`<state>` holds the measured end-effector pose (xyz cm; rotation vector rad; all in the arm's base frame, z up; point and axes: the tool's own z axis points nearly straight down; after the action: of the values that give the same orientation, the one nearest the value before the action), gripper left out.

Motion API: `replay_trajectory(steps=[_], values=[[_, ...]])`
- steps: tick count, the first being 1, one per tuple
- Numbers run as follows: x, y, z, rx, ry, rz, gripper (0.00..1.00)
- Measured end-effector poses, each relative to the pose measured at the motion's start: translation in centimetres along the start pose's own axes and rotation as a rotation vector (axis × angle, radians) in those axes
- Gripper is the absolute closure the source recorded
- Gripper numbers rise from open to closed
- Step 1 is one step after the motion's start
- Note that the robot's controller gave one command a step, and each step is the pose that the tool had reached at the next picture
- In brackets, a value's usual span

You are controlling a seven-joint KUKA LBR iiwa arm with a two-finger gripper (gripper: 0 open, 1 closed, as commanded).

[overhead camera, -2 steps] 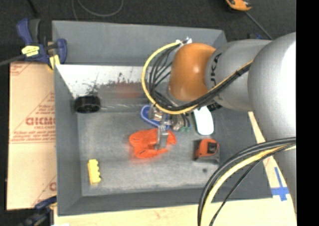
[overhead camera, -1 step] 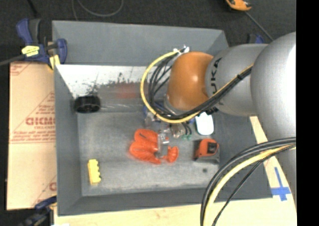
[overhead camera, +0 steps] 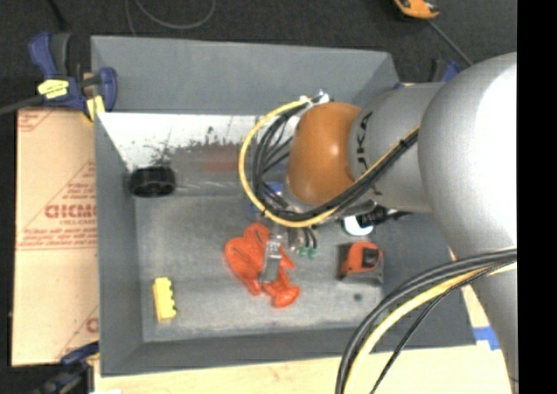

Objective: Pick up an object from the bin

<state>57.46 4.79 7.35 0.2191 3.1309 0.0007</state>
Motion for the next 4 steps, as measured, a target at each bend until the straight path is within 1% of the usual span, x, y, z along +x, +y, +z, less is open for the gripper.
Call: replay_trajectory(steps=[1,2,3,4], values=[[-1.1,4.0,0.1,0.000,-0.003,-0.043,1.00],[-1.1,4.0,0.1,0.001,-0.003,-0.044,1.00],[-0.6,3.8,-11.4,0.000,0.000,-0.054,1.00],[-0.6,3.8,-11.4,0.000,0.000,-0.054,1.00]])
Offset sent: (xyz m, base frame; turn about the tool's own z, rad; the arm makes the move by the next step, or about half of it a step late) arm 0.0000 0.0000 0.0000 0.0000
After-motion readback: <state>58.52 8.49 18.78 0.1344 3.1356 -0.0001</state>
